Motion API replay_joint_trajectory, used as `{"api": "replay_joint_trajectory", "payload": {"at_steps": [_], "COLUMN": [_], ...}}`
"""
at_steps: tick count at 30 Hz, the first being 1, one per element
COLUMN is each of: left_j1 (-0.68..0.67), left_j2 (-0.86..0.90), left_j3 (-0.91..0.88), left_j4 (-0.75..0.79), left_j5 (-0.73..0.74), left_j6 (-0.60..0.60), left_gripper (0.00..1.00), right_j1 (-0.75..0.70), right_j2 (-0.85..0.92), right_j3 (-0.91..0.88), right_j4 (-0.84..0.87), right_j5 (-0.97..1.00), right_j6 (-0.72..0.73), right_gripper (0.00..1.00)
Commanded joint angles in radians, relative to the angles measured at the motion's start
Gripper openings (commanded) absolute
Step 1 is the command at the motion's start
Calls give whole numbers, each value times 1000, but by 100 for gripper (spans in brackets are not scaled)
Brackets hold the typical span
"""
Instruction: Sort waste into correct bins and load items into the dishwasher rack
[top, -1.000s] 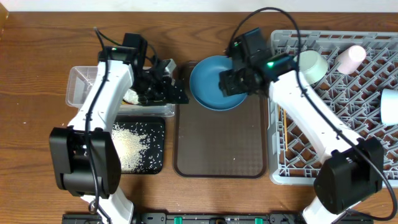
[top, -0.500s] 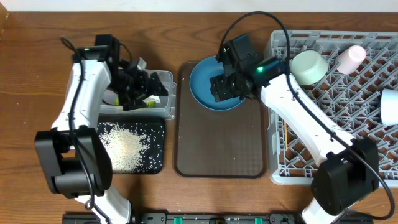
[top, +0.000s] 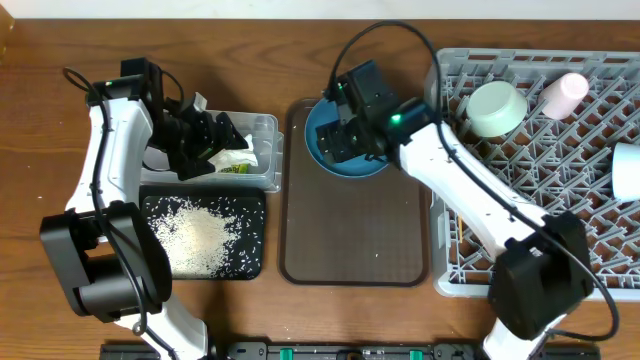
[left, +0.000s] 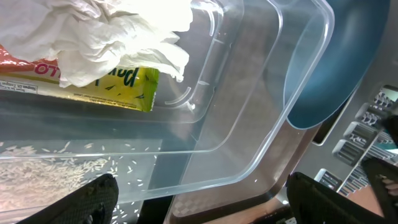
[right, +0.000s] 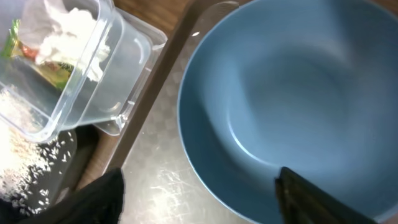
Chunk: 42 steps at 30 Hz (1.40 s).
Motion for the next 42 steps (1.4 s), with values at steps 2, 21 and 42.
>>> {"api": "replay_joint_trajectory", "payload": {"at_steps": [2,21,42], "left_j1": [2,3,2], "left_j2": [-13,-13,-13], "left_j3": [18,18,18], "left_j4": [-9,-9,-9], "left_j5": [-13,-13,-13], "left_j6": [-13,-13,-13], "left_gripper": [89,89,90], "right_j1": [35,57,56], "right_j2": [66,163,163], "right_j3": [-7,-13,-64], "right_j4": [12,-15,-6], "right_j5": [0,0,18], "right_j6": [-48,-82,-123], "right_gripper": [71,35,23]}}
